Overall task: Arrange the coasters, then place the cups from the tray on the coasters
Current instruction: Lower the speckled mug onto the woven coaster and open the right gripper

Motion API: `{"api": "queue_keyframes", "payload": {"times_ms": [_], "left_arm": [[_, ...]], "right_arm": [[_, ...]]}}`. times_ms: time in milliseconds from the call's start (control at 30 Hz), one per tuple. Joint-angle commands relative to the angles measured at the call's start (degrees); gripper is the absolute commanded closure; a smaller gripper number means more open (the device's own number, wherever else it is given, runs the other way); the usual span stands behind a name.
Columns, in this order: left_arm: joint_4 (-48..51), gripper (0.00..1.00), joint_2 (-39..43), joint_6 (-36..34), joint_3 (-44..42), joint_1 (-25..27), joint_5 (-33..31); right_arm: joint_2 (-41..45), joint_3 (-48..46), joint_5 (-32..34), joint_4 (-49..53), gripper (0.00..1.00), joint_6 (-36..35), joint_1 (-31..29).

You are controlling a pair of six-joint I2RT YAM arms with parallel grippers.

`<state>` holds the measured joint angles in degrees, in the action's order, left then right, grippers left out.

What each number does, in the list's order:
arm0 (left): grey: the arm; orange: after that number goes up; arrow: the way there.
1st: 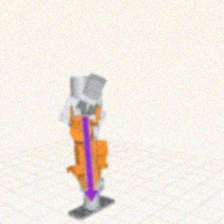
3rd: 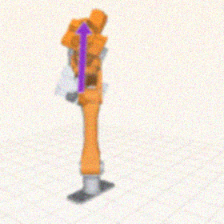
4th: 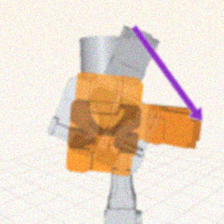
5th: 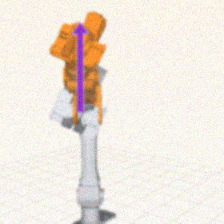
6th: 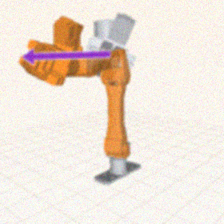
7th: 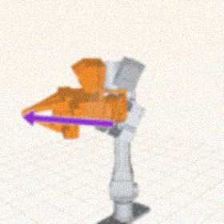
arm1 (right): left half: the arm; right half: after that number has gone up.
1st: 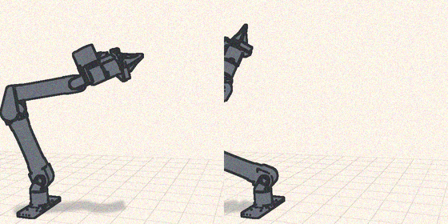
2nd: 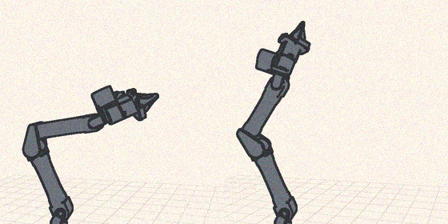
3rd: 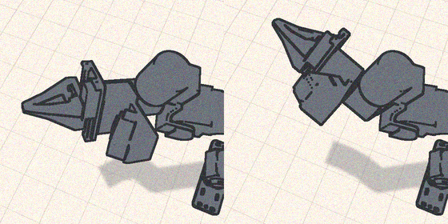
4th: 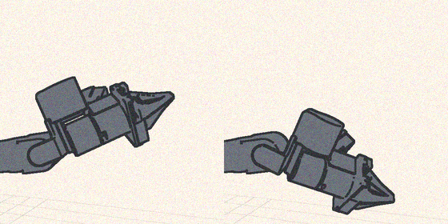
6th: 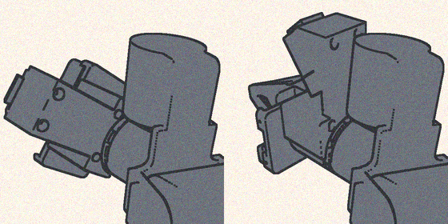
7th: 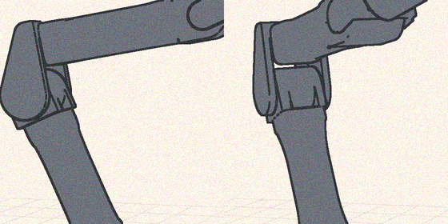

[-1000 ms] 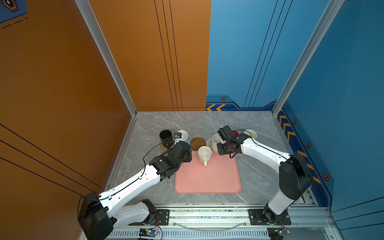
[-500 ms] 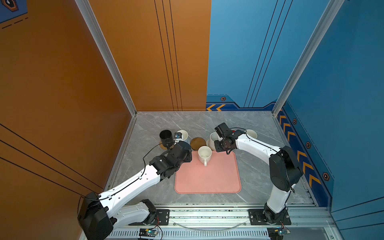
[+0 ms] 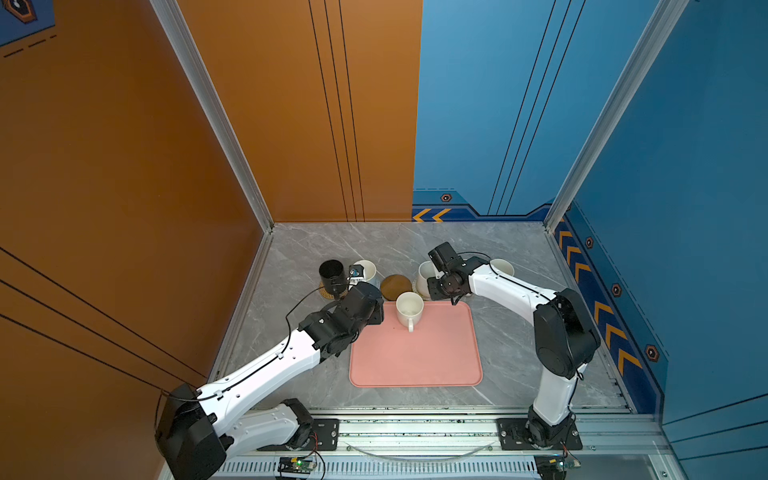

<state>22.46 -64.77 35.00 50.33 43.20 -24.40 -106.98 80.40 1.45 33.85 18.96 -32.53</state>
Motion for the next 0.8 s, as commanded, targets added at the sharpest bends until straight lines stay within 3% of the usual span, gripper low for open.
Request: {"api": "queue_keyframes", "payload": {"times_ms": [0,767], "left_arm": [[0.73,0.37,1.14,0.44,1.1,0.82,0.08],[1.01,0.36,1.01,0.16,1.23,0.83,-0.09]], "right_arm": [[-0.05,2.85,1.0,-2.73,1.0,-1.12,0.55],[-1.98,3.54,1.52,-1.06,1.0,-1.38,0.31]]}}
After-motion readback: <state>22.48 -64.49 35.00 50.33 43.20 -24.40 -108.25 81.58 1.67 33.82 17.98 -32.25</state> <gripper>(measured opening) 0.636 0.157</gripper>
